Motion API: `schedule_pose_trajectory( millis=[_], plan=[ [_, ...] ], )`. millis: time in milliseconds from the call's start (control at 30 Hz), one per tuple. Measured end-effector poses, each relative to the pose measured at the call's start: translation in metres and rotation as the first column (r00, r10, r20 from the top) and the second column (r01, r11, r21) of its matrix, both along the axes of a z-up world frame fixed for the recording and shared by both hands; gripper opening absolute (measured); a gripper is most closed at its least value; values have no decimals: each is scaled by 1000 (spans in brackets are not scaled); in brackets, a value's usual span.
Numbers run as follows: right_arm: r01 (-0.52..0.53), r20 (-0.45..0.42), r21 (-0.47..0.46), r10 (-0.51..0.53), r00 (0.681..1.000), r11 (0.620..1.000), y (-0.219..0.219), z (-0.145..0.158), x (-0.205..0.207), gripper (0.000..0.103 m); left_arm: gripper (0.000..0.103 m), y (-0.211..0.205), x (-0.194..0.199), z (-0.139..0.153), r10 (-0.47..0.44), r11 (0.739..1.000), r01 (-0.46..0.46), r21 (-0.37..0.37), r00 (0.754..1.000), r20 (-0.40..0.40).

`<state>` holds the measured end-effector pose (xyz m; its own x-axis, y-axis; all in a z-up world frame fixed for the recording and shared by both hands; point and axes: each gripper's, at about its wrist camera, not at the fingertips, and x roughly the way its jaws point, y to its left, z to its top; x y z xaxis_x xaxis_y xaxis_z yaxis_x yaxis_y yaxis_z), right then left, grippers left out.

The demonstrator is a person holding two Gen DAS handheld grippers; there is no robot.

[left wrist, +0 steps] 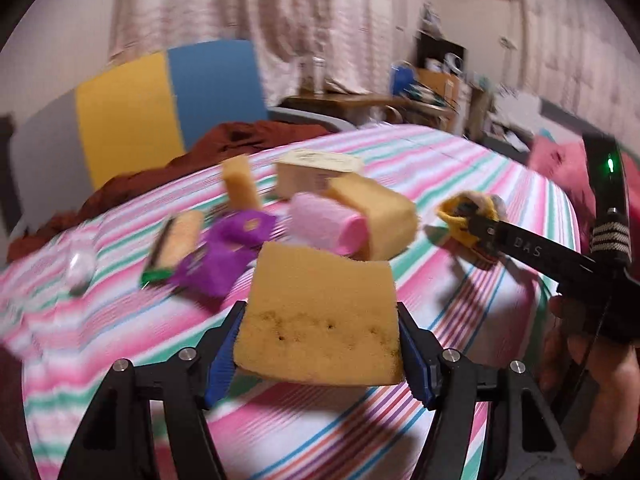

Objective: Organize objects
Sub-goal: 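Grasp the square yellow sponge with the left tool while the right tool holds the bundle, then carry the sponge and knitted bundle toward the gold tray with both tools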

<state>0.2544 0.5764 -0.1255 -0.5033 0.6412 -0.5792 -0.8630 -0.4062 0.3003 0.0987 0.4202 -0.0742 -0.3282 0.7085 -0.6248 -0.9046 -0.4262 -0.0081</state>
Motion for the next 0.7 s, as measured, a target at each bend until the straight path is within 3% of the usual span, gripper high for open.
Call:
schedule_pose_trajectory(
  millis=[200, 400, 700],
  plan=[
    [-5, -4, 32, 6, 1000, 999, -6, 5, 2, 45, 71, -37, -21, -18, 158, 987, -159, -3, 977, 145],
    [-67, 25, 62, 65, 998, 996, -31, 15, -5, 44, 71, -53, -14, -22, 140, 989, -147, 32, 976, 167],
    [-227, -25, 37, 228, 973, 973, -88, 31, -20, 44, 71, -65, -16, -23, 124, 988, -140, 70, 972, 202]
  ],
)
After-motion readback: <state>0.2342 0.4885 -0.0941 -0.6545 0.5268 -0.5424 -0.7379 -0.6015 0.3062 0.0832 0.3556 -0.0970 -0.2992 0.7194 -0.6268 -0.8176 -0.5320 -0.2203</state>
